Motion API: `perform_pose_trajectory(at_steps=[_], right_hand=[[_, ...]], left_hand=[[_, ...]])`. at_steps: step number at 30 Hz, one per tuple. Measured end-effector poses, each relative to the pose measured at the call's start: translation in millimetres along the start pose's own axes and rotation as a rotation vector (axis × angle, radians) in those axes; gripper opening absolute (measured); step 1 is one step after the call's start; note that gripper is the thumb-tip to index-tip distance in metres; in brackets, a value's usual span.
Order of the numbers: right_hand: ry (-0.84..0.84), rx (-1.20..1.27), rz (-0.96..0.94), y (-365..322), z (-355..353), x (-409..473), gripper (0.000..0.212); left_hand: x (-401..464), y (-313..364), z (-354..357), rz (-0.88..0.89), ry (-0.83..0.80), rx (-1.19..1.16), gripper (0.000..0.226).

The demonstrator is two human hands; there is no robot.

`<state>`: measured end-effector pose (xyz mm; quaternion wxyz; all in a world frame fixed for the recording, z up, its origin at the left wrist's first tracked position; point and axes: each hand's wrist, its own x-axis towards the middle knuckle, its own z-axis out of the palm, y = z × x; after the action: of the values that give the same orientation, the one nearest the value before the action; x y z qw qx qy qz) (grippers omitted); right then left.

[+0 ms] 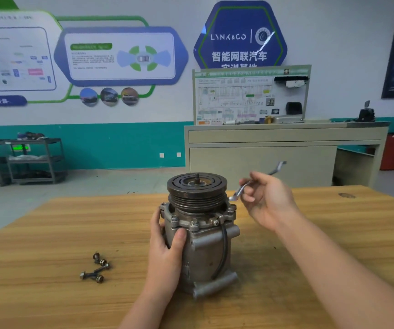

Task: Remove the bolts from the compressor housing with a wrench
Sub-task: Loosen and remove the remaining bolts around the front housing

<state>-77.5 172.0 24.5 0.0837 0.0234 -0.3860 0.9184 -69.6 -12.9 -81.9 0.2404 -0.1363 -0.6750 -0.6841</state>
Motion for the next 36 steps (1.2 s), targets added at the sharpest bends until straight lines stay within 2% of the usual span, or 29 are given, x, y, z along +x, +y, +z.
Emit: perform_pose_trajectory(at_steps=[3,9,16,19,27,28,30,33,34,36], right_hand=[[-0.059,0.042,-0.168,-7,-2,-7,0.023],[-0.089,-0.354,-0.664,11,-11,-39,0.016],[-0.176,-0.602,-0.994,26,-5,-54,0.009],[-0.217,-0.679,-1.076,31,-5,-54,0.014],[-0.395,-1.107,-1.465,46,-20,-56,0.005],[-0.349,-1.068,-1.460,50,-25,-58,0.007],[-0.239,-0.766,-1.261,54,-26,-61,0.015],[-0.025,-0.179,-0.784,44,-13,-48,0.016],[0.051,-0.068,-0.588,36,-9,-37,0.016],[0.122,0.002,-0.207,21,-3,-15,0.017]], left_hand=[[1,-1,0,0.004,0.003,-0.004,0.066],[0,-2,-1,0.003,-0.002,0.009,0.065],[-1,0,0,0.002,0.007,0.012,0.064],[-1,0,1,0.008,0.009,-0.001,0.069],[0,2,1,-0.010,-0.007,-0.045,0.073],[-1,2,1,-0.007,-0.007,-0.032,0.072],[-1,3,2,-0.007,0.006,-0.013,0.067],[-1,3,1,-0.009,0.007,-0.004,0.065],[-1,3,0,-0.011,0.005,-0.002,0.066],[-1,4,0,-0.010,-0.002,-0.005,0.071]])
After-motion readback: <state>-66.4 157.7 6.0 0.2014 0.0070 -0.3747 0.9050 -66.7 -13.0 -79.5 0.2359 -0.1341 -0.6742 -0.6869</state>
